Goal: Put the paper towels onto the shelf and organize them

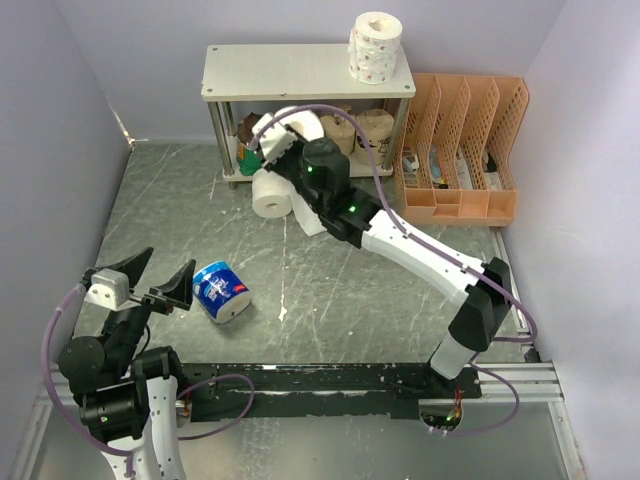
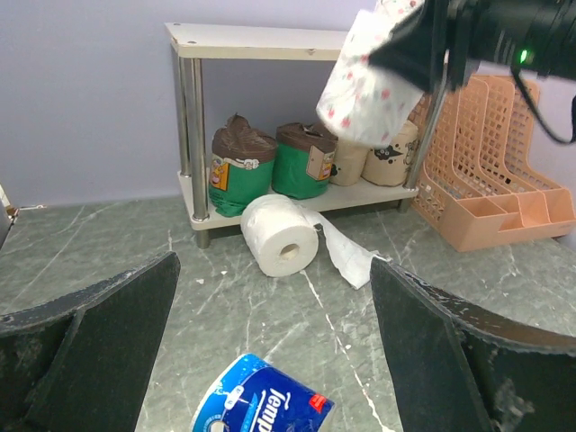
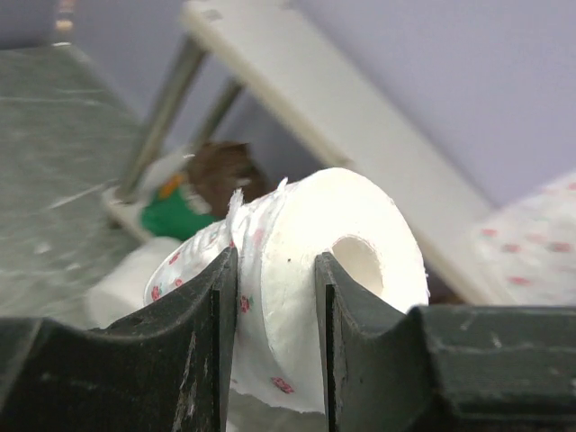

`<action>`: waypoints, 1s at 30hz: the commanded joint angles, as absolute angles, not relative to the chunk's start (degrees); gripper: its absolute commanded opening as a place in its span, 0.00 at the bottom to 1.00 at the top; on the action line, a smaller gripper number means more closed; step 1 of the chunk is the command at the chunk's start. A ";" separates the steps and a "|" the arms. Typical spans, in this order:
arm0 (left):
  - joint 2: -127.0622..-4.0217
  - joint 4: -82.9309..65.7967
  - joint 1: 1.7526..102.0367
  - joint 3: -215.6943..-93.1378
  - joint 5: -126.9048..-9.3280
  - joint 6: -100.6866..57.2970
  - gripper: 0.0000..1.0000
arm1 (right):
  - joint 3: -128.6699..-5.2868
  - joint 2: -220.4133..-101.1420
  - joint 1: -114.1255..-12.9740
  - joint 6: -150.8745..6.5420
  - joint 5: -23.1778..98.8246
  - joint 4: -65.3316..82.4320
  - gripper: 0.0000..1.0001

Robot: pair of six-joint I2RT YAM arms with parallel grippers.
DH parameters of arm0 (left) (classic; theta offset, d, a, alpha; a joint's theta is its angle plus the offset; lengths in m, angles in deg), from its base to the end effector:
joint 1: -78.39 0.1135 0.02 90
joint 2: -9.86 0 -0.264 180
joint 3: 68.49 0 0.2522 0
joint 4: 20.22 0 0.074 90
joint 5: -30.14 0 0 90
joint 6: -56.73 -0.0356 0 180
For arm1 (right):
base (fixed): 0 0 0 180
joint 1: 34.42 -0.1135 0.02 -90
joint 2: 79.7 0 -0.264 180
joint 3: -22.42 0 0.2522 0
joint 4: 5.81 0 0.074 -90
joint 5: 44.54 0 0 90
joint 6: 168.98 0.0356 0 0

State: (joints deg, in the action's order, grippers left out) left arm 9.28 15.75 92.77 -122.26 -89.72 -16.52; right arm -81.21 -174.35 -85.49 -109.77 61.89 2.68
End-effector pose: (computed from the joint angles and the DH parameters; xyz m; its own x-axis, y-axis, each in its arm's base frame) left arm 0.0115 -0.0154 0.3491 0.2039 -0.2057 -0.9571 0.3175 0.9387 -0.1341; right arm 0.2583 0.3038 0.4169 0.2956 -0.4154 -0.8603 -0.4856 0.7102 -0.5098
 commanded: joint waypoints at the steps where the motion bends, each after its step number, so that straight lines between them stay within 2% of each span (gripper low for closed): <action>1: 9.97 14.99 91.77 -122.48 -91.22 -16.82 0.99 | -92.39 -176.66 -86.06 -121.24 78.60 2.82 0.00; 8: 10.01 14.64 91.49 -122.38 -92.42 -17.01 0.99 | -114.20 -190.19 -85.91 -129.35 84.27 3.57 0.00; 12: 9.96 14.98 91.49 -122.56 -91.58 -17.15 0.99 | -126.07 -198.45 -83.24 -127.20 82.40 6.42 0.00; 15: 9.95 14.94 91.72 -122.39 -91.72 -17.29 0.99 | -126.36 -200.77 -81.31 -128.34 81.66 0.03 0.00; 19: 9.95 14.93 92.30 -122.40 -91.42 -17.34 0.99 | -132.38 -205.27 -78.99 -126.79 81.60 -1.48 0.00; 23: 9.93 14.70 92.61 -122.26 -91.46 -17.21 0.99 | -131.66 -205.49 -77.16 -126.60 81.99 -7.16 0.00; 30: 9.96 14.63 93.05 -122.15 -91.28 -17.16 0.99 | -132.35 -205.90 -74.80 -122.27 79.98 -6.01 0.00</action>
State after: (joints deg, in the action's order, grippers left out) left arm 9.28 15.69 92.50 -122.26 -91.38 -16.83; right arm -130.10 -206.94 -75.79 -124.28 80.86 -2.31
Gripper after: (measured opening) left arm 0.990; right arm 0.340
